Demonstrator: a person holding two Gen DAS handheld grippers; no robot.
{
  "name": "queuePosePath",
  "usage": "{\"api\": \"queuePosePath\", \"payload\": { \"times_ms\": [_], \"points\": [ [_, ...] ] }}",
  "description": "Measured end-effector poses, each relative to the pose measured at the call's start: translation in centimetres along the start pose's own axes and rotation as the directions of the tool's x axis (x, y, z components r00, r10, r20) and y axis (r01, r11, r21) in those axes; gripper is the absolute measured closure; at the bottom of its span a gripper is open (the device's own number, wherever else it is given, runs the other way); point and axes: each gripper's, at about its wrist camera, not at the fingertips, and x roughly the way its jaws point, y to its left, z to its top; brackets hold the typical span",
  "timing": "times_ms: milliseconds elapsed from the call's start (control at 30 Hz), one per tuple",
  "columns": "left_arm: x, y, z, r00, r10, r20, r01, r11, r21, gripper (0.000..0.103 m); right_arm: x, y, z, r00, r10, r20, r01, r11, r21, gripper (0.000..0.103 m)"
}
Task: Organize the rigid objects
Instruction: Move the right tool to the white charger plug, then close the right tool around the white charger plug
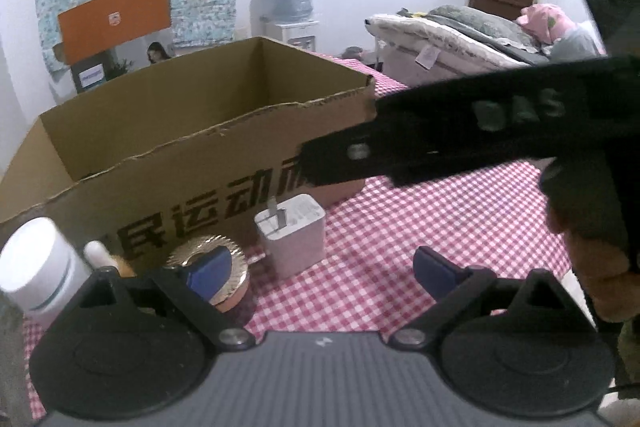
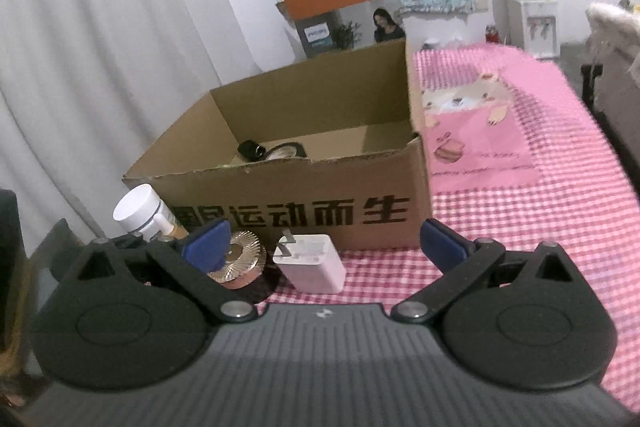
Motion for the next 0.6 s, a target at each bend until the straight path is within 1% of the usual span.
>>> {"api": "queuePosePath", "payload": {
  "times_ms": [67,133,167,333,367,400,433,533,600],
  "points": [
    [0.5,-0.1,0.0,1.000,-0.009,-0.004,0.009,1.000,0.014,0.006,1.0,-0.4,0.0,0.999,0.027,-0.020,-0.026,0.999,0.038,0.004],
    [1.0,-0.2,0.0,1.000,-0.013,-0.004,0.013,1.000,0.026,0.006,1.6,-0.7,0.1,0.998,0.045,-0.036,-0.042,0.997,0.067,0.011],
    [1.2,-0.2,0.0,1.000,-0.015,-0.004,0.015,0.999,0.030,0.006,1.9,-0.9,0.2,0.998,0.052,-0.045,-0.048,0.995,0.083,0.013],
    [2.3,-0.3,0.4,1.000,-0.020,-0.007,0.020,0.999,0.037,0.006,3.6,-2.5,0.2,0.990,0.102,-0.093,-0.082,0.977,0.198,0.036],
    [2.5,-0.2,0.5,1.000,-0.017,-0.010,0.018,0.999,0.037,0.006,3.9,-2.8,0.3,0.989,0.111,-0.101,-0.087,0.971,0.222,0.038],
    [2.7,-0.2,0.5,1.000,-0.015,-0.012,0.016,0.999,0.036,0.006,4.1,-3.0,0.2,0.990,0.115,-0.082,-0.092,0.965,0.245,0.043],
    [2.8,-0.1,0.6,1.000,-0.016,-0.014,0.016,0.999,0.037,0.006,4.4,-3.2,0.2,0.989,0.116,-0.089,-0.090,0.962,0.256,0.048],
    [3.4,-0.2,0.8,0.999,-0.020,-0.029,0.021,0.999,0.033,0.007,5.1,-3.3,0.1,0.989,0.100,-0.106,-0.069,0.963,0.262,0.056],
    [3.8,-0.2,0.9,0.999,-0.022,-0.041,0.023,0.999,0.031,0.007,5.4,-3.4,0.0,0.988,0.105,-0.116,-0.071,0.962,0.264,0.058]
  ]
}}
